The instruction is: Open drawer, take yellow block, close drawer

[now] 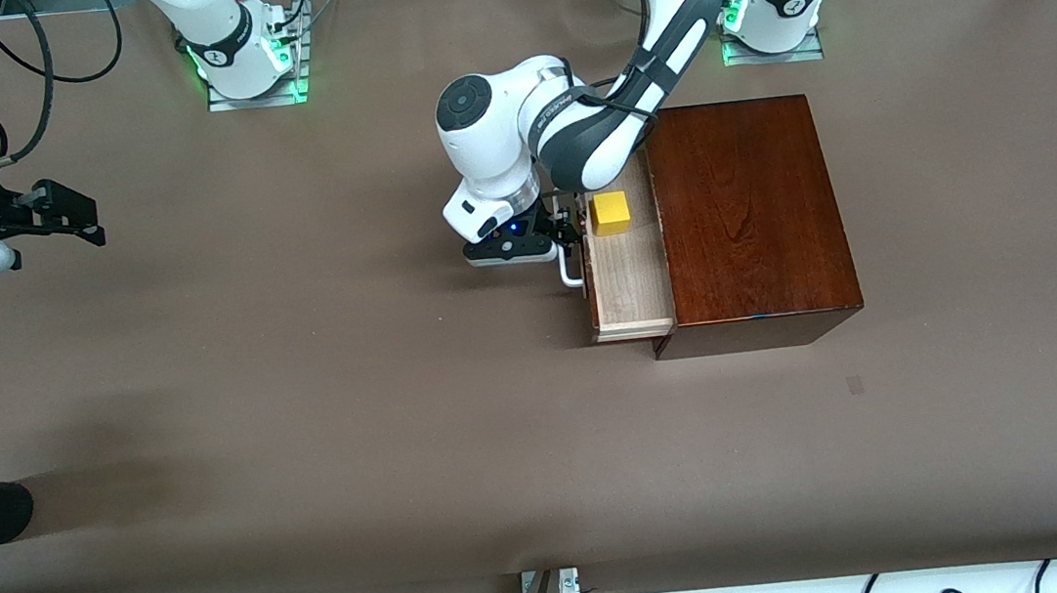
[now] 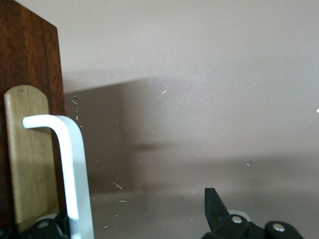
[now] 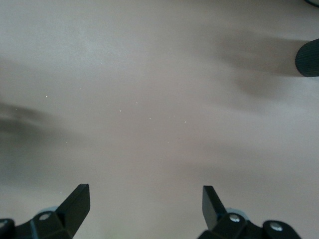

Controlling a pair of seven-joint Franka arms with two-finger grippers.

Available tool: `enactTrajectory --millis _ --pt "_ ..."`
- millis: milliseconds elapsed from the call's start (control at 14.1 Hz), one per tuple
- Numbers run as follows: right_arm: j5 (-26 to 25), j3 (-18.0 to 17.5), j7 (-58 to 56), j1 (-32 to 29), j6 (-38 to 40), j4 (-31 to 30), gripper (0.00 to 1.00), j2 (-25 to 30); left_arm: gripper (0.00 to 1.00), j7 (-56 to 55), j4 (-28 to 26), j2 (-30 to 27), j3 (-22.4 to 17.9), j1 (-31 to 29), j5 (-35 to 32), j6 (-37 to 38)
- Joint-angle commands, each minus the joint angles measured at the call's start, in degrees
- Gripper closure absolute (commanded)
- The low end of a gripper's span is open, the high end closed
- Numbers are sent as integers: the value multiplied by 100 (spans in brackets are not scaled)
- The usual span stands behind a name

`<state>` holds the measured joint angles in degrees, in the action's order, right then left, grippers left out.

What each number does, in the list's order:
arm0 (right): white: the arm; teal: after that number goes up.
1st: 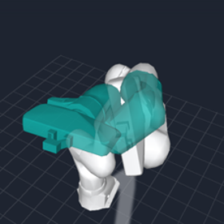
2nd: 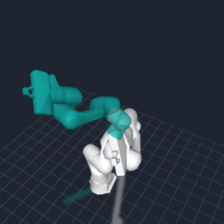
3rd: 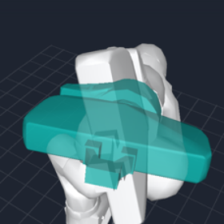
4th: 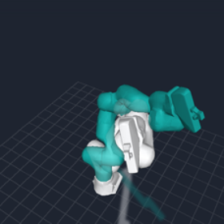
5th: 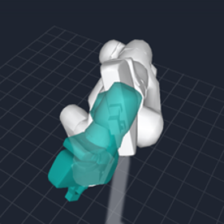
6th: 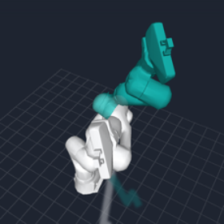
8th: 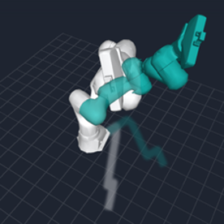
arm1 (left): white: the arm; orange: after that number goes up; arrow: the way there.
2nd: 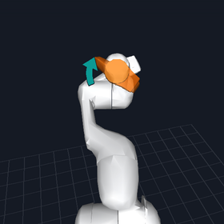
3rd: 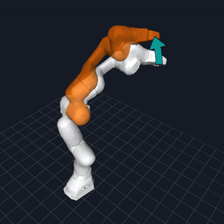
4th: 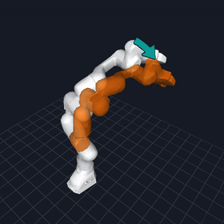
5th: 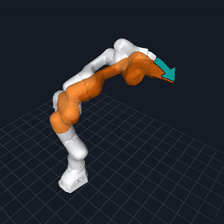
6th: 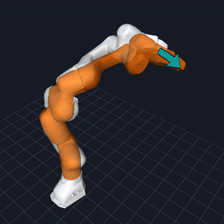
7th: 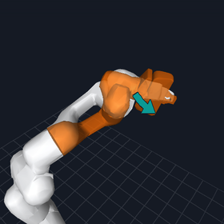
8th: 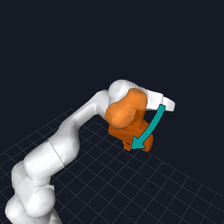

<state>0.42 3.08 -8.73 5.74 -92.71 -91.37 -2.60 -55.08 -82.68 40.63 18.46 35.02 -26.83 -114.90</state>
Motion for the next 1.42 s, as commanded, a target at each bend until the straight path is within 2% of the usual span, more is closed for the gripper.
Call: enactTrajectory --millis 0,569,783,1067,1138,1352 --pt "-50 -89 74 -91 69 76 0 -12 0 559 375 200 -1 48 -68 222" --pt "-50 -89 73 -91 68 76 0 -12 0 744 445 -159 -18 14 -77 749" --pt "-50 -89 73 -91 77 76 0 -12 0 1077 1085 -494 -97 -223 -33 1591" --pt "-50 -89 21 -91 77 76 0 -30 0 1235 1298 -977 -18 -1276 238 1831" --pt "-59 -89 3 -82 69 67 0 -65 0 1471 1298 -1152 -27 -1496 544 1892" --pt "150 -115 -23 49 -2 67 0 -162 0 2559 1307 -1565 -18 -2296 1345 2734"
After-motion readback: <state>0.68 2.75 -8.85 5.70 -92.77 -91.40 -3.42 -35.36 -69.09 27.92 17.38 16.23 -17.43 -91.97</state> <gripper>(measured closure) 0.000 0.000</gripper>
